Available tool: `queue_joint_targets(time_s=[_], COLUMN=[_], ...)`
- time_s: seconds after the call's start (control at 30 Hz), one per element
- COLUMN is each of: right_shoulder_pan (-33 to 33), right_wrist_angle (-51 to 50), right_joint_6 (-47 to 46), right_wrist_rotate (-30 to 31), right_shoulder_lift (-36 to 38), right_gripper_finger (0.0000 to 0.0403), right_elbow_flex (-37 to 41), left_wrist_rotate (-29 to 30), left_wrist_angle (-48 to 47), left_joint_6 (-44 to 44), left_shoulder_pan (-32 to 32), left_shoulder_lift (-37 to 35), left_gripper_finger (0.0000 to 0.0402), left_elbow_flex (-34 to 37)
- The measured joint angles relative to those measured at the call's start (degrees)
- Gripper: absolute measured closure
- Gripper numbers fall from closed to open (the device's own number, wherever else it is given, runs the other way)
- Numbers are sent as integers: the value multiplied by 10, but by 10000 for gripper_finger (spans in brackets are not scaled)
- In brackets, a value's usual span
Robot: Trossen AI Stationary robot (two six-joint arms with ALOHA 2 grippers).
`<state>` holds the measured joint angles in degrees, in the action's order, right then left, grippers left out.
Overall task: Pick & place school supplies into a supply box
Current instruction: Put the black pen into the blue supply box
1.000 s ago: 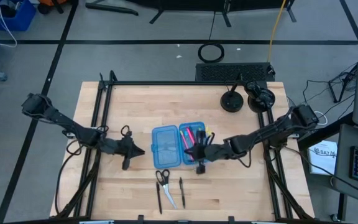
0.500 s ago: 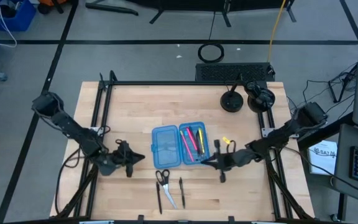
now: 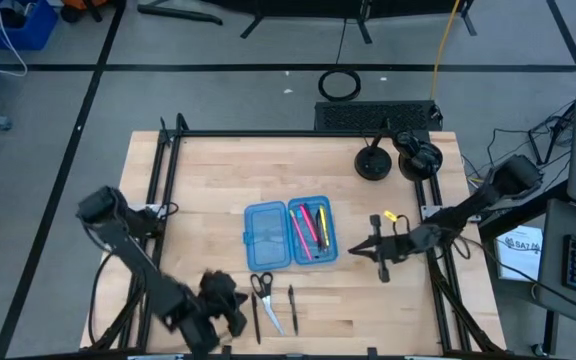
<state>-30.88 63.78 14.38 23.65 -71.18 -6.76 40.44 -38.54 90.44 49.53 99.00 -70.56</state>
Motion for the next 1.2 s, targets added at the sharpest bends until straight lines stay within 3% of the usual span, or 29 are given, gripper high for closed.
queue_joint_targets(time_s=[0.23,0.33,0.43,0.7,1.0,1.2], right_shoulder_pan=[-1,-1,-1,-1,-1,-1], right_wrist_angle=[28,19,4,-4,-6,-4], right_joint_6=[31,30,30,29,59,63], right_wrist_rotate=[-76,-88,-89,-90,-90,-90], right_shoulder_lift=[74,90,94,94,94,94], right_gripper_finger=[403,403,403,403,403,403], right_elbow_flex=[52,58,58,59,60,60], left_wrist_rotate=[-142,-195,-233,-268,-291,-369], left_wrist_angle=[-360,-411,-410,-329,-315,-304], left_joint_6=[297,391,431,390,312,302], left_shoulder_pan=[21,23,15,-39,-91,-110], left_shoulder_lift=[171,234,276,304,304,304], left_gripper_finger=[400,397,391,358,235,181], left_elbow_flex=[-310,-382,-419,-425,-419,-388])
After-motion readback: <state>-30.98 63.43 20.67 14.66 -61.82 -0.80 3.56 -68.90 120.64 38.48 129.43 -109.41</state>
